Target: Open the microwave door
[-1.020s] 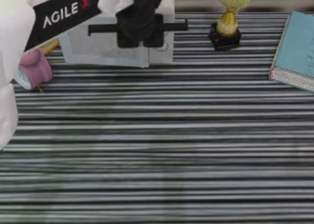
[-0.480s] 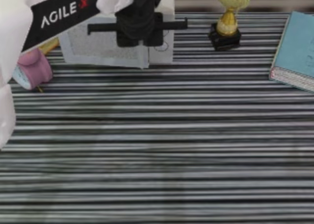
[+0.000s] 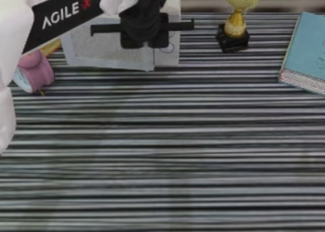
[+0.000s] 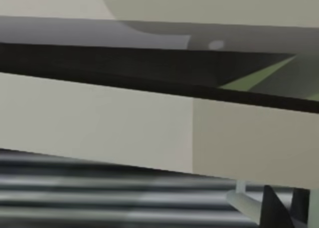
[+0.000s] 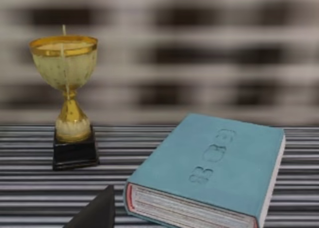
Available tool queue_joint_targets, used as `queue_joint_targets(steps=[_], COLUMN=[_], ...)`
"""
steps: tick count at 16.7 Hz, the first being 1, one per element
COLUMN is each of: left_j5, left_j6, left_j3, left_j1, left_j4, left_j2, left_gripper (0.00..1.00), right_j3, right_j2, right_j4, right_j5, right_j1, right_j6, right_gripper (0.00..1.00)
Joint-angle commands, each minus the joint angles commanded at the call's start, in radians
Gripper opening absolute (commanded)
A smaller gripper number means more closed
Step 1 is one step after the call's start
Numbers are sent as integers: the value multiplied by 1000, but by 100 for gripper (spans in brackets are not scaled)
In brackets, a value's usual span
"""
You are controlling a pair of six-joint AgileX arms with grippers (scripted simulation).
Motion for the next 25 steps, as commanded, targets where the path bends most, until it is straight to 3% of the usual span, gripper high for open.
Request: queue_joint_targets(steps=[10,17,25], left_j5=[6,45,46], left_j6=[-1,94,95], left_j3=[-5,-145,-148], left_j1=[-6,8,9], left_j4=[3,76,78], left_j2=[3,-91,-93], left_gripper=[0,0,0], right_j3=[0,0,0], right_j2=[0,0,0], right_j4=[0,0,0], right_j5=[0,0,0], right_j1=[0,0,0], right_j6=[0,0,0], right_gripper=[100,100,100])
